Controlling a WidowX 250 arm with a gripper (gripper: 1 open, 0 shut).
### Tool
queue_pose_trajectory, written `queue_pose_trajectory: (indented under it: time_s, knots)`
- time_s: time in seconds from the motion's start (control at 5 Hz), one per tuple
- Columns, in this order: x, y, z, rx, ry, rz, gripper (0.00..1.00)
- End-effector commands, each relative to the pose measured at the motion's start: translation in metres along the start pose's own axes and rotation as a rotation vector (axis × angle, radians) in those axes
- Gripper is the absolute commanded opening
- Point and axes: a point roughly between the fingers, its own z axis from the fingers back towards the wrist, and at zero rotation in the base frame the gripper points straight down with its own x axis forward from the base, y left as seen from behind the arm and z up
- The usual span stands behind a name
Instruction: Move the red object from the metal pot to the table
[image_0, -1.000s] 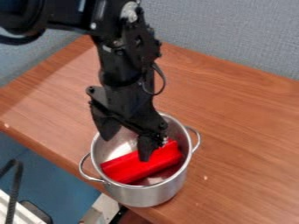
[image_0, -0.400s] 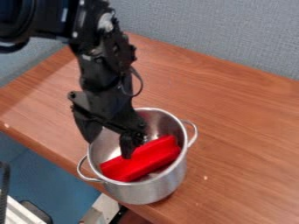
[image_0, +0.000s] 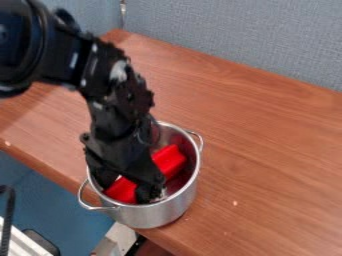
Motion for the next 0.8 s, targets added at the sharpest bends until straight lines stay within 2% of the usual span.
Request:
queue_pose_trajectory:
  time_s: [0.0,0.2,0.6]
  knots:
    - [-0.0064,-0.0082,-0.0154,0.028,-0.022,0.053,1.0]
    - [-0.0062,-0.0154,-0.0143,0.033,-0.039,0.121,1.0]
    - [-0.0111,-0.0156,-0.0125,0.031,-0.051,0.049,1.0]
